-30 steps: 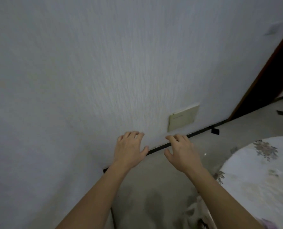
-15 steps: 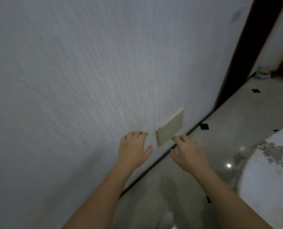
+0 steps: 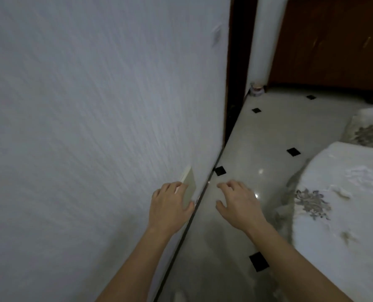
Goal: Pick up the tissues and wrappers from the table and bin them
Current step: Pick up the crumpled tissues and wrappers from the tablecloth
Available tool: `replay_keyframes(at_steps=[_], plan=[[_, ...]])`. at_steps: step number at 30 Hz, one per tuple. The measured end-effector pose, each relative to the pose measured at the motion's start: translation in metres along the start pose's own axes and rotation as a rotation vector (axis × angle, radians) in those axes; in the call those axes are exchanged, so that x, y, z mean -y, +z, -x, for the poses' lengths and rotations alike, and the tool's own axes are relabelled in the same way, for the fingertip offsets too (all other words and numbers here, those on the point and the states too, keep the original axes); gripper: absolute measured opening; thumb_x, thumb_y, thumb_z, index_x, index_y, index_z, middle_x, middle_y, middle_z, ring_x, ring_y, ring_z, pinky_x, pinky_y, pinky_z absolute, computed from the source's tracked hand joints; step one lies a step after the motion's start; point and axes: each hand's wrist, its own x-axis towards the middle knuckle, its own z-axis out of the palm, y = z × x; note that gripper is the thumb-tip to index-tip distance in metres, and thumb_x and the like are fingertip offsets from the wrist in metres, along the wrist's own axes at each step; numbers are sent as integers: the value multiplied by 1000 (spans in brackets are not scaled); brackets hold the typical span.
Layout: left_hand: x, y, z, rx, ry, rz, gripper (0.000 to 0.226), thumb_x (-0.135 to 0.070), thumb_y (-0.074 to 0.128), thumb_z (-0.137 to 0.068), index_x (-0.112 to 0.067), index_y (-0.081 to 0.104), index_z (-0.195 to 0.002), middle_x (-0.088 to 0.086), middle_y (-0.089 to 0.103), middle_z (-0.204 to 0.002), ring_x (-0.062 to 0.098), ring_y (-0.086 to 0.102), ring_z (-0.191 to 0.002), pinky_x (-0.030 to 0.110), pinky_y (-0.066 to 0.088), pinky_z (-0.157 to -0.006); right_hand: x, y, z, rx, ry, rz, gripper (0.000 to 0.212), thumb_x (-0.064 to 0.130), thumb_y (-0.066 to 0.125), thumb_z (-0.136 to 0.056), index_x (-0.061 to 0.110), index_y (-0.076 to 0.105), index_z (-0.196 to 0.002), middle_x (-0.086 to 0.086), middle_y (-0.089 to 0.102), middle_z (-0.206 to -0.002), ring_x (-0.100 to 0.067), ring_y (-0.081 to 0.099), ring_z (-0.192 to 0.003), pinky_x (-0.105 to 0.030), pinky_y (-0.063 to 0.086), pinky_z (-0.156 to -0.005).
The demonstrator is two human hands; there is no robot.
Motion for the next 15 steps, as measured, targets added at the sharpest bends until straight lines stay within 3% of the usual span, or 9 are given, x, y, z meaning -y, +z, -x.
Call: replay_keyframes(at_steps=[5,15], plan=[[-38,33,-71,23,205,101,51,-51,47,-79,-19,66,-114,0,70,-109,23,64,-96,37,50,-76,-47,-11,-8,0,201,94,48,41,53,-83,20,59,-126,-6,64,-116,-29,60,-105,-40,50,-81],[-153,85,-187,191,707,293,47,-48,51,-80,-17,67,-112,2,70,-108,26,65,-96,42,55,-76,-124,-51,14,-108,748,209,42,39,56,-79,21,61,-117,-5,65,-116,-29,59,-110,-42,50,-87]])
